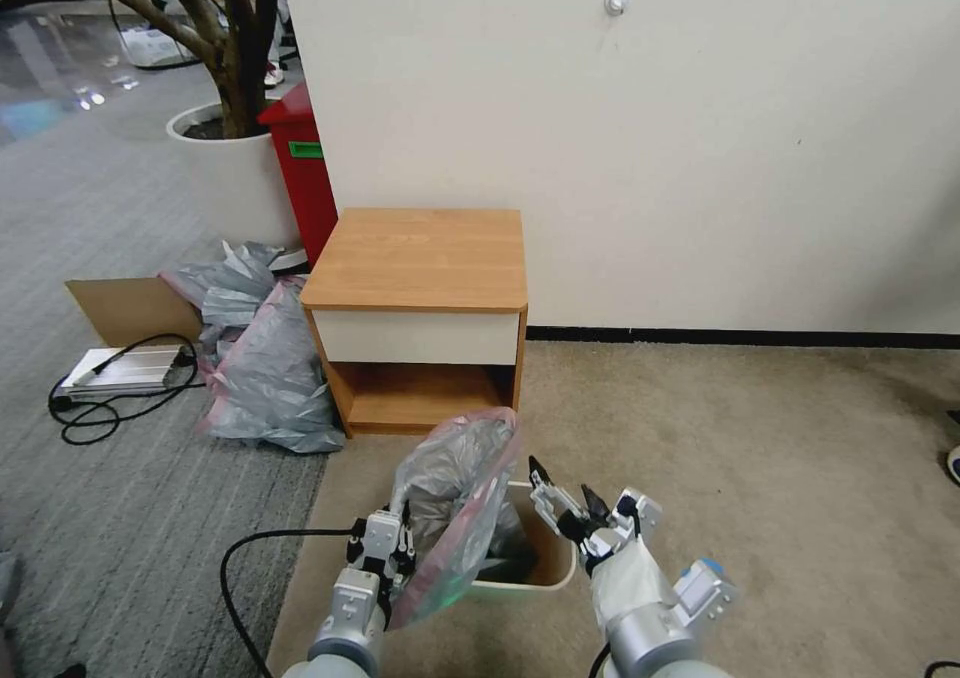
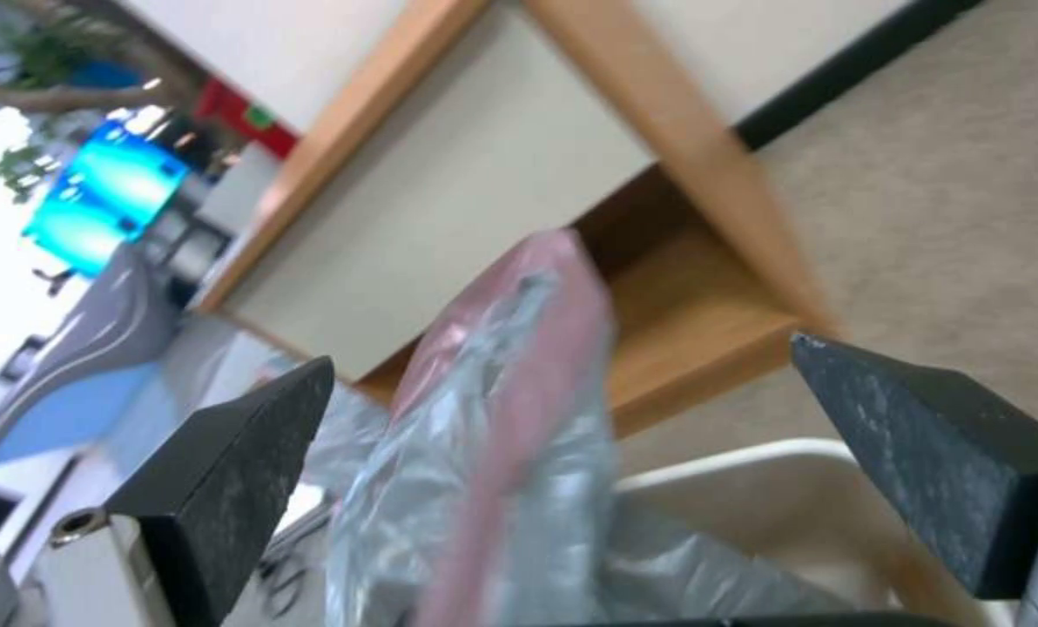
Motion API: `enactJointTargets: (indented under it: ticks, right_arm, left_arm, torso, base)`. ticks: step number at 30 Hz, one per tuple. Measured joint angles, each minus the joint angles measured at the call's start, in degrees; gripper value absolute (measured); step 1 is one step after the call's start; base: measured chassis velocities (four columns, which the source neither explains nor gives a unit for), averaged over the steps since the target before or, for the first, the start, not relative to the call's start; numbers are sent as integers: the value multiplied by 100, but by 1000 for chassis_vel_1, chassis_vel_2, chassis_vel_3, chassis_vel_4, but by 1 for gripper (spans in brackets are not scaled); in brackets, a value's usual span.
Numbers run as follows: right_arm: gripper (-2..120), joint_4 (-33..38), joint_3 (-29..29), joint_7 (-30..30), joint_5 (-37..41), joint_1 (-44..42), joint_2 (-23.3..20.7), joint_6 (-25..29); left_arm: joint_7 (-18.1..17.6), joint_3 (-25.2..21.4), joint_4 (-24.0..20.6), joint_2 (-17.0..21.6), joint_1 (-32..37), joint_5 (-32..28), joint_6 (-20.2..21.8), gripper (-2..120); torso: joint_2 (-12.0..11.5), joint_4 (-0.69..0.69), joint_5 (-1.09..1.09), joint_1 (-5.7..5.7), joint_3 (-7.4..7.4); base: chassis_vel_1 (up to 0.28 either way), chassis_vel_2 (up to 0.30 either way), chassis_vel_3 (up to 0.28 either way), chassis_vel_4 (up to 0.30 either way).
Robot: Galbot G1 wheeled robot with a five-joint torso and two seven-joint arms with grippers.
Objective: Pick up the garbage bag from the table and place it over the trash can.
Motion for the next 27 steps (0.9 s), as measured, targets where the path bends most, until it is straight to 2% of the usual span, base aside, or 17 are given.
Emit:
enactJointTargets:
  ticks: [2,6,17,27]
  right_arm:
    - [100,-18,-44,-60,65,205,-70,-126]
    - [100,-72,-10,-235,92,421,-90,-276]
    - [98,-326,-350,-156,160,585,55,-470]
    - [62,-295,-525,-55,125,520,165,-429]
  left_arm:
    - [-2,-105,4,24,71,187,-455,8]
    - [-4,-221,-25,54,149,389,-838,8]
    - [122,-336,-325,47,332,517,-1282,8]
    - [182,-460,-502,-70,560,857,-1504,8]
  torso:
    - [0,1,1,0,0]
    - [0,1,1,0,0]
    - [0,1,0,0,0]
    - [0,0,0,0,0]
  base:
    - [0,0,0,0]
    - [0,0,0,0]
    - [0,0,0,0]
    - [0,0,0,0]
